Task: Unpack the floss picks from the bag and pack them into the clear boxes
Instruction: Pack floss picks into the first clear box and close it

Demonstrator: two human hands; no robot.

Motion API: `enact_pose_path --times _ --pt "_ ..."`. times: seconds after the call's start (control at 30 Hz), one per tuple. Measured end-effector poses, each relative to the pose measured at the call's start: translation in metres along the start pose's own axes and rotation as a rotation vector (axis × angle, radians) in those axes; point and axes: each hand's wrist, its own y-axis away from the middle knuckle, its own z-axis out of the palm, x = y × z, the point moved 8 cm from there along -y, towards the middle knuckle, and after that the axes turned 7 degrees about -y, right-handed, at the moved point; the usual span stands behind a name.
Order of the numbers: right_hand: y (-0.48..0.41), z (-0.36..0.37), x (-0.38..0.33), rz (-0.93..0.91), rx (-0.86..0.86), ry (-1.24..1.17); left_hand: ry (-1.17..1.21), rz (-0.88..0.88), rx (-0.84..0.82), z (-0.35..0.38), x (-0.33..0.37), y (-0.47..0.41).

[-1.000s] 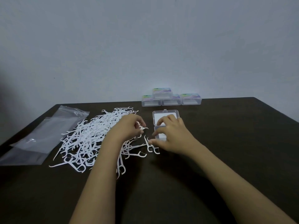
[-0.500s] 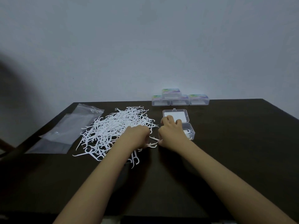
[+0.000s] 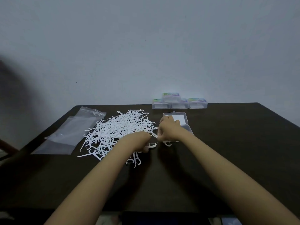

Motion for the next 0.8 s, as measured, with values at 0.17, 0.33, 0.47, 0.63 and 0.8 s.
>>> enact_pose_path --times 0.17,0.33,0.47,0.63,0.8 --pt "0.006 -0.041 0.035 0.000 0.182 -0.475 0.032 0.040 0.050 -0.003 -0.006 -0.005" --pt "0.009 -0.038 0.063 0.062 0.158 -0.127 0.225 0.081 0.185 -0.024 -0.004 -0.010" --pt "0.013 -0.027 0.070 0.053 0.085 0.025 0.310 0.120 0.292 -0.047 0.005 -0.015" --pt "0.026 -0.043 0.081 0.022 0.308 -0.481 0.484 0.144 0.409 -0.071 0.018 -0.024" --pt "0.042 -0.040 0.097 0.029 0.381 -0.997 0.434 0.138 0.379 -0.074 0.040 -0.045"
